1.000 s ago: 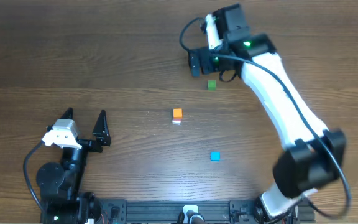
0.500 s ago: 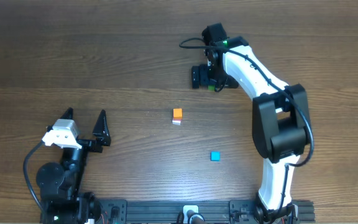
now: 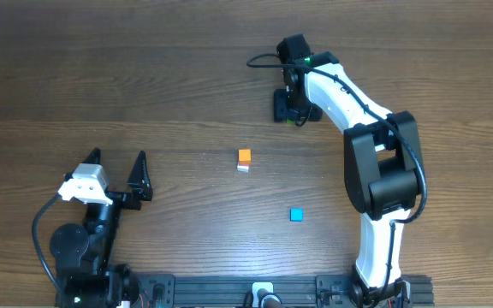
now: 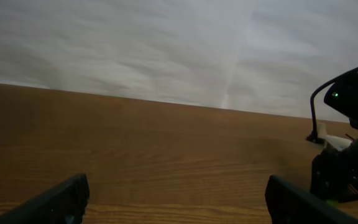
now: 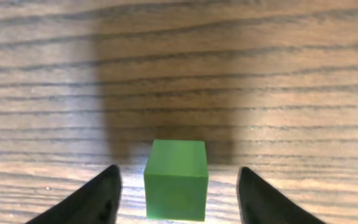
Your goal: Stack Cubes
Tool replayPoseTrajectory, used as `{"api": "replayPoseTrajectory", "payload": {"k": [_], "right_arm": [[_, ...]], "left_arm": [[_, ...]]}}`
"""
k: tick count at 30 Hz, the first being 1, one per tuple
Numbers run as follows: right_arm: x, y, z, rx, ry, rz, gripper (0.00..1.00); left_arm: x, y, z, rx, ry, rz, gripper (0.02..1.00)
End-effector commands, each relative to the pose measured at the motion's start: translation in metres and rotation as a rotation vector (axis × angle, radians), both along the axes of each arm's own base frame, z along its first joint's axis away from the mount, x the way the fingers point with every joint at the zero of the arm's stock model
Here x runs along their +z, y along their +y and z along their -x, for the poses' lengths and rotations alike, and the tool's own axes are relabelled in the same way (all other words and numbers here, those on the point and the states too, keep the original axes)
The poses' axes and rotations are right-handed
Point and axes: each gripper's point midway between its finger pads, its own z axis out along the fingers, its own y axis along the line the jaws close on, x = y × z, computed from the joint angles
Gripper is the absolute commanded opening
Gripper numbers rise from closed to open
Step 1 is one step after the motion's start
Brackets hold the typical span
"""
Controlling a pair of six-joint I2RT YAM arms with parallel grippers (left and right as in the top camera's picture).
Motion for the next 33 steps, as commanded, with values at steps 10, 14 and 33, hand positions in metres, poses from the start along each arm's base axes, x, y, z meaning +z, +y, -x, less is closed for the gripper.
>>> {"api": "replayPoseTrajectory", "payload": {"k": [10, 14, 33], "right_arm": [[0.0012, -0.0038, -0.0079, 0.026, -0.04, 0.081, 0.509], [0.0012, -0.0017, -0.0074, 0.03, -0.041, 0.08, 0.428], [0.0011, 0.0038, -0.0053, 0.022, -0.038, 0.071, 0.27]], "left_arm": [[-0.0002, -0.0024, 0.0004, -0.012, -0.007, -0.017, 0.915], [-0.0002, -0.0024, 0.0004, -0.012, -0.007, -0.017, 0.915], [-0.0002, -0.0024, 0.0004, -0.012, -0.007, -0.017, 0.915]]}}
